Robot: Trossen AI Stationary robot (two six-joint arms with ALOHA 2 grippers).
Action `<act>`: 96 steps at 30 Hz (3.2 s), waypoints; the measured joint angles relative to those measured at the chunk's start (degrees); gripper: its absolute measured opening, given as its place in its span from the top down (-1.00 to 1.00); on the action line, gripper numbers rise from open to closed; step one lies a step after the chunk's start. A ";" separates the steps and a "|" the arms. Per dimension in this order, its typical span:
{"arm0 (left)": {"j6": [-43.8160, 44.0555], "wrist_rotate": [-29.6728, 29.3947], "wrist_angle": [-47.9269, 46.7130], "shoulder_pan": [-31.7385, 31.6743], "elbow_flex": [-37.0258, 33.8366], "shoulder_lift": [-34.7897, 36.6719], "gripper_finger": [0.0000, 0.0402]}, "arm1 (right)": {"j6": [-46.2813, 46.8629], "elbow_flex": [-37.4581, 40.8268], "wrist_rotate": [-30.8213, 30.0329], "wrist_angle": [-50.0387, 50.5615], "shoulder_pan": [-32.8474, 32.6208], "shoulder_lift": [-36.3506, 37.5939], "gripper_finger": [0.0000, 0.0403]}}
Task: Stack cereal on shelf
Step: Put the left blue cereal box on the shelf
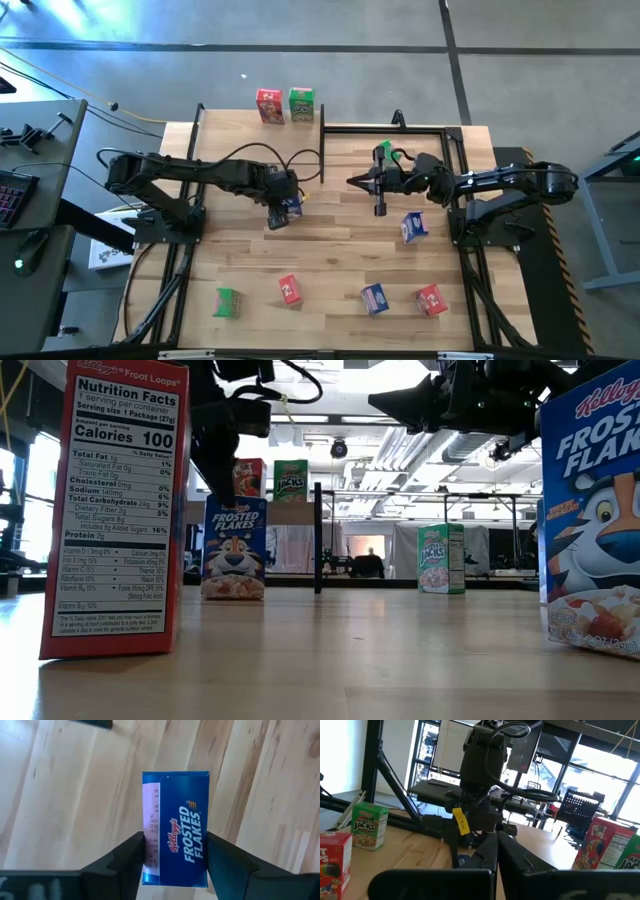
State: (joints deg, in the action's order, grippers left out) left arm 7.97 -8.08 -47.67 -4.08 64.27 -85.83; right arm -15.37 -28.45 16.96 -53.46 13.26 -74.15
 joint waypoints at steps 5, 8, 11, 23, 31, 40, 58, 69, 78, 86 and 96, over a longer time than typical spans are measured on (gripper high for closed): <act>-3.36 -0.79 -2.36 -0.09 0.03 2.84 0.13 | -1.88 0.00 0.00 -1.34 0.00 0.00 1.00; -6.17 -1.60 -6.95 -0.11 2.04 5.82 0.13 | -2.21 0.00 0.01 -1.50 0.26 0.00 1.00; -9.42 -1.65 -12.97 -1.14 5.48 9.23 0.13 | -1.34 0.00 0.26 -1.50 0.70 0.00 1.00; -28.83 -5.32 -26.28 -20.20 18.41 16.54 0.19 | -1.20 0.00 0.62 -1.57 0.98 0.00 1.00; -43.38 -3.72 -25.66 -35.35 22.41 13.01 0.30 | -1.20 0.00 0.62 -1.53 0.98 0.00 1.00; -50.98 -1.92 -24.50 -44.03 23.75 8.39 0.33 | -1.20 0.00 0.62 -1.40 0.98 0.00 1.00; -52.74 -4.94 -19.99 -47.71 23.76 6.28 0.11 | -1.18 0.00 0.60 -1.20 0.98 0.00 1.00; -52.58 -7.74 -18.84 -47.67 24.38 7.70 -0.05 | -1.16 0.00 0.60 -0.78 0.98 0.00 1.00; -51.54 -7.67 -18.78 -47.65 27.26 9.53 -0.04 | -1.16 0.00 0.60 -0.80 0.98 0.00 1.00; -44.55 -4.42 -21.59 -46.86 27.23 11.34 0.03 | -0.96 0.00 0.59 -0.80 0.96 0.00 1.00; -18.02 -14.82 -23.21 -47.64 21.66 14.29 0.63 | -0.96 -0.02 0.58 0.88 0.97 0.00 1.00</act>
State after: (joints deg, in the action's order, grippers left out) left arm -10.05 -22.90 -70.88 -51.71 85.93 -71.53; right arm -16.33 -28.47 17.54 -52.58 14.23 -74.15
